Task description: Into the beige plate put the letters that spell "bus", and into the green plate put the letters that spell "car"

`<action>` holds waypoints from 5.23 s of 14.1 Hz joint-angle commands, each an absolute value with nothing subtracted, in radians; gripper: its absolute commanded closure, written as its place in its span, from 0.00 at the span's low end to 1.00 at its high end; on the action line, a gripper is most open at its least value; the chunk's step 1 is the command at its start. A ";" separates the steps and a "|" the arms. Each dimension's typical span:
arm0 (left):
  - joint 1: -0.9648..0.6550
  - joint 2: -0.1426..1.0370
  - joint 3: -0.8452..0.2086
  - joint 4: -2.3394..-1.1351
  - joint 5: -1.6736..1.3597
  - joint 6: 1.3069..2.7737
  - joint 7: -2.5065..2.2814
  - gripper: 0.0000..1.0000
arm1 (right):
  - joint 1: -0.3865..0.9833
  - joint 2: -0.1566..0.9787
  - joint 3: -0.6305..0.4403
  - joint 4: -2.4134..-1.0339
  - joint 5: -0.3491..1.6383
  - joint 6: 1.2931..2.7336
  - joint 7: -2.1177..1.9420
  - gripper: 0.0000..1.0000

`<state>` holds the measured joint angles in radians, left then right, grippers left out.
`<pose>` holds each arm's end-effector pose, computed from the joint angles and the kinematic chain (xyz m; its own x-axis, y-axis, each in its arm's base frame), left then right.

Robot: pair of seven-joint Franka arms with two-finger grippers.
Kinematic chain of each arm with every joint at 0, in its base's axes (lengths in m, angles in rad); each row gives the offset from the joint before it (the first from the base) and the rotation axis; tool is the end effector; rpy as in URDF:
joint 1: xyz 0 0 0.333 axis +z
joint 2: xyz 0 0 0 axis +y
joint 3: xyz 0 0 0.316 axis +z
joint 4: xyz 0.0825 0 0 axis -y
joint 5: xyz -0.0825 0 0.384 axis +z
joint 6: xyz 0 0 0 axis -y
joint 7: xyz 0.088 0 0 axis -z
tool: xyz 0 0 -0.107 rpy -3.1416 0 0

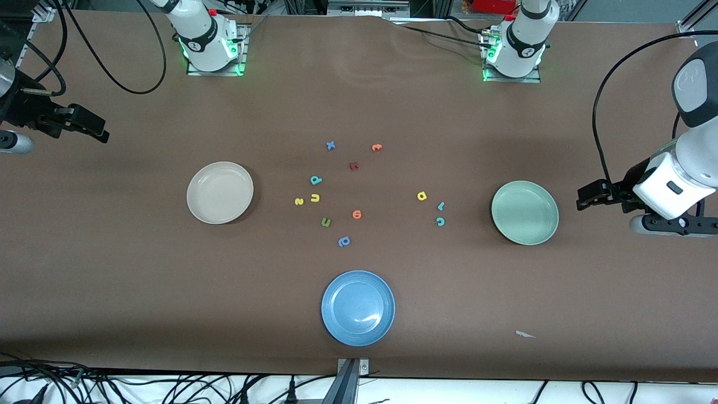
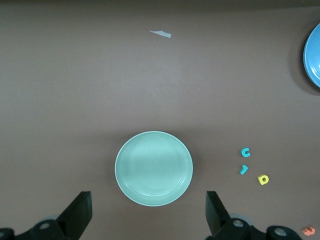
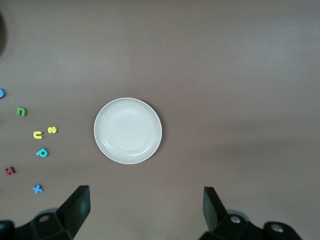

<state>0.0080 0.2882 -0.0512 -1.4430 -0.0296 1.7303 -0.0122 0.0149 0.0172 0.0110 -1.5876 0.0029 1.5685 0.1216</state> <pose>0.6485 -0.0266 0.5258 0.9997 -0.0242 -0.0012 -0.0241 -0.9988 0.0437 0.5584 0.0147 0.6068 0.9948 -0.0956 -0.0364 -0.0956 -0.9954 0.0013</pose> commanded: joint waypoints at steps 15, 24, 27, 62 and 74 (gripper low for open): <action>-0.015 0.287 -0.045 -1.448 -0.063 1.710 -0.006 0.00 | 0.006 0.014 0.009 -1.583 0.021 1.560 0.107 0.00; -0.018 0.296 -0.044 -1.443 -0.063 1.703 -0.005 0.00 | 0.006 0.014 0.009 -1.583 0.021 1.560 0.107 0.00; -0.018 0.298 -0.044 -1.445 -0.063 1.703 -0.003 0.00 | 0.006 0.015 0.009 -1.583 0.021 1.560 0.107 0.00; -0.348 0.495 -0.046 -1.643 -0.104 2.048 -0.931 0.00 | 0.406 0.495 0.017 -1.655 0.046 1.952 0.805 0.01; -0.488 0.617 -0.044 -1.821 -0.087 2.416 -1.307 0.03 | 0.489 0.692 0.018 -1.655 0.075 2.273 1.621 0.18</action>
<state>-0.4584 0.6029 -0.0569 -1.8252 -0.0794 2.3977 -1.2729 0.4795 0.6766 0.0209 -1.6548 0.0516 2.2455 1.5822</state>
